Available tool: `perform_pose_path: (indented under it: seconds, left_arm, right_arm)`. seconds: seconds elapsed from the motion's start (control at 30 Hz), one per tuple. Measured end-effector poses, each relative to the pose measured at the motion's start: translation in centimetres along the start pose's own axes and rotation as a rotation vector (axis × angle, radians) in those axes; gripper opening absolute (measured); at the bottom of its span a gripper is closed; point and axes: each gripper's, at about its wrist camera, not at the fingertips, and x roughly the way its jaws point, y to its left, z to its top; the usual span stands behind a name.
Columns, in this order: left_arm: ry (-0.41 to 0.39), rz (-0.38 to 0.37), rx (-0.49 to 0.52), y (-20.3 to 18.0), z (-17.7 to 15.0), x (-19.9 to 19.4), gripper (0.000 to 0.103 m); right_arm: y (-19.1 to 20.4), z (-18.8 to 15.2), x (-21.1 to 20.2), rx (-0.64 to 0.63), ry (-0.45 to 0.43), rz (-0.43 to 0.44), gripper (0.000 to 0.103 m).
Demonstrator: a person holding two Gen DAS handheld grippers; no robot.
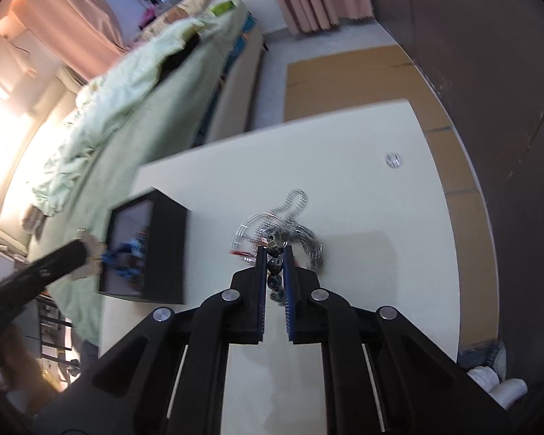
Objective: Organize jewelry
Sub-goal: 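Carry the brooch and chains over the black box and open both grippers, then lower the left gripper onto the silver ring pendant chain and close it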
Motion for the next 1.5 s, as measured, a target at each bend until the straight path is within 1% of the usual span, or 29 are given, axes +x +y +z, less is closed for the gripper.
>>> perform_pose_path:
  seconds: [0.27,0.43,0.47,0.5,0.53,0.57,0.6,0.67,0.73,0.97,1.07,1.13,1.17,1.2,1.23,1.27,1.3,1.33,1.37,1.4,1.5]
  left_arm:
    - [-0.028,-0.006,-0.029,1.7,0.2,-1.7,0.009]
    - [-0.017,-0.01,-0.047,3.1,0.6,-1.0,0.01]
    - [-0.014,0.01,-0.047,3.4,0.6,-0.8,0.01]
    - [-0.015,0.029,-0.056,3.8,0.7,-0.6,0.014]
    - [-0.016,0.029,-0.075,4.4,0.8,-0.5,0.02]
    - [-0.022,0.022,-0.097,4.9,0.9,-0.5,0.037]
    - [-0.046,0.024,-0.119,5.6,0.9,-0.9,0.044]
    - [-0.054,0.041,-0.125,6.4,0.8,-1.1,0.044]
    - [-0.046,0.037,-0.144,7.3,0.7,-1.2,0.044]
    - [-0.035,0.065,-0.165,10.4,-0.5,-2.5,0.044]
    - [-0.031,0.068,-0.191,11.8,-1.2,-2.7,0.049]
    - [-0.021,0.076,-0.199,12.4,-1.4,-2.6,0.049]
    - [-0.019,0.081,-0.204,12.7,-1.4,-2.8,0.051]
    - [-0.023,0.082,-0.206,12.8,-1.5,-2.9,0.059]
    - [-0.03,0.083,-0.207,12.9,-1.5,-3.2,0.063]
    - [-0.04,0.084,-0.206,12.9,-1.4,-3.4,0.071]
    - [-0.051,0.086,-0.202,12.8,-1.4,-3.7,0.074]
    - [-0.055,0.086,-0.2,12.7,-1.4,-3.8,0.074]
    - [-0.054,0.086,-0.198,12.6,-1.3,-3.8,0.074]
    - [-0.051,0.082,-0.197,12.3,-1.3,-3.7,0.074]
    - [-0.048,0.075,-0.185,11.4,-1.1,-3.4,0.074]
  right_arm:
    - [3.0,0.7,-4.4,-0.031,-0.077,0.047,0.009]
    - [5.2,0.6,-6.0,-0.046,-0.104,0.081,0.009]
    - [5.7,0.6,-6.1,-0.051,-0.106,0.085,0.009]
    - [6.3,0.6,-6.3,-0.057,-0.109,0.087,0.009]
    - [6.9,0.6,-6.3,-0.061,-0.108,0.089,0.009]
    - [7.4,0.5,-6.2,-0.063,-0.106,0.095,0.01]
    - [8.0,0.4,-6.0,-0.067,-0.104,0.101,0.01]
    - [9.2,0.2,-5.5,-0.072,-0.095,0.12,0.01]
    - [10.1,0.2,-5.0,-0.078,-0.087,0.132,0.01]
    - [13.5,0.5,-2.3,-0.085,-0.058,0.168,0.01]
    - [14.7,0.7,-0.9,-0.067,-0.041,0.192,0.01]
    - [15.3,0.8,0.2,-0.047,-0.021,0.214,0.011]
    - [15.5,0.8,0.7,-0.043,-0.01,0.214,0.016]
    - [15.8,0.7,1.4,-0.041,0.014,0.21,0.021]
    - [16.0,0.6,1.8,-0.04,0.031,0.21,0.032]
    - [16.1,0.4,2.0,-0.04,0.036,0.21,0.041]
    - [16.0,0.1,1.9,-0.039,0.031,0.205,0.048]
    - [15.7,-0.2,1.7,-0.03,0.018,0.199,0.067]
    - [15.3,-0.4,1.4,-0.016,0.002,0.199,0.077]
    - [14.6,-0.7,0.9,0.011,-0.025,0.199,0.078]
    - [12.4,-1.4,0.0,0.083,-0.047,0.201,0.078]
